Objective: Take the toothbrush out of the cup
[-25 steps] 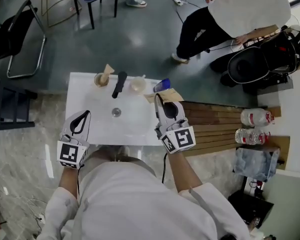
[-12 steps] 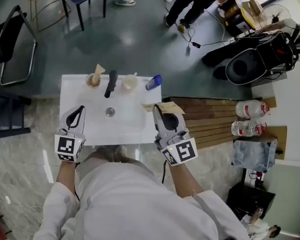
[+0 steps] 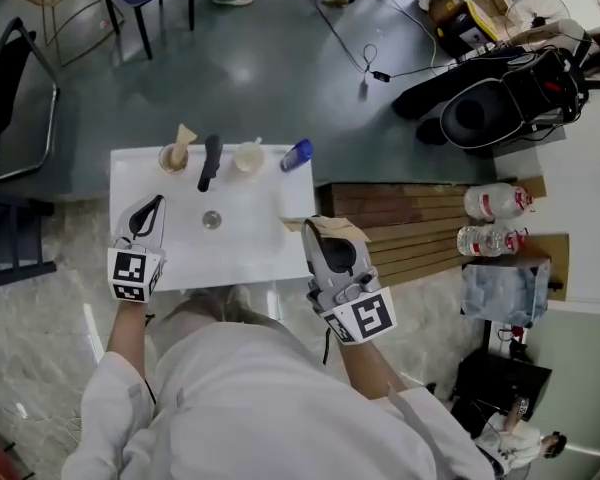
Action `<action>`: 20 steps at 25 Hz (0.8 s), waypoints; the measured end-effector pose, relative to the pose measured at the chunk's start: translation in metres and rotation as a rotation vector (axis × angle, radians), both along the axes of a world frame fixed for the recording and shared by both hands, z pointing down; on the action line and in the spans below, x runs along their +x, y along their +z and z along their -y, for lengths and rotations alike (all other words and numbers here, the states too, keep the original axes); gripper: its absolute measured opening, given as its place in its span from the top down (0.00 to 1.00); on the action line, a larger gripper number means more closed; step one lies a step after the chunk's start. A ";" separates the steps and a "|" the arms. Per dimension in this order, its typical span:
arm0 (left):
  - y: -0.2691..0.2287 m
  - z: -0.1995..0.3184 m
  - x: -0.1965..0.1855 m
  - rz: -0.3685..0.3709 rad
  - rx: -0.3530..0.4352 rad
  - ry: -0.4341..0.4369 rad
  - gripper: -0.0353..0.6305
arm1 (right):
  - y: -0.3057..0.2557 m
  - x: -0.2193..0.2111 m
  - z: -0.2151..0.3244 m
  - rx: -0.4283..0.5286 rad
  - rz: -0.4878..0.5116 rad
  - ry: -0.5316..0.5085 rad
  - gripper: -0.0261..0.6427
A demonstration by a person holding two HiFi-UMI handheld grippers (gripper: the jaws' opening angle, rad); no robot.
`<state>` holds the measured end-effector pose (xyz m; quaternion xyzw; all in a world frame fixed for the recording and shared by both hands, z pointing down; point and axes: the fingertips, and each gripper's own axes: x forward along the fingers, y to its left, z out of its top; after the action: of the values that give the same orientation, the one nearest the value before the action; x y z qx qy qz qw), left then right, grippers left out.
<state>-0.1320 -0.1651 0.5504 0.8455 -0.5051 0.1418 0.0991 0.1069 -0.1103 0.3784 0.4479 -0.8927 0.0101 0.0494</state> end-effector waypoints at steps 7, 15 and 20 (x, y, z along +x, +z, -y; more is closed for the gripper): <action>0.024 0.021 0.000 0.021 -0.022 0.000 0.94 | -0.007 -0.004 -0.010 -0.003 -0.003 0.000 0.90; 0.058 0.047 0.002 0.047 -0.080 -0.001 0.94 | -0.007 -0.005 -0.016 -0.022 -0.017 0.011 0.89; 0.075 0.065 0.003 0.050 -0.105 -0.010 0.94 | -0.005 -0.003 -0.017 -0.036 -0.020 0.028 0.89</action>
<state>-0.1288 -0.2299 0.6252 0.8330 -0.5033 0.1884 0.1313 0.1038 -0.0935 0.3737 0.4594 -0.8855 0.0225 0.0661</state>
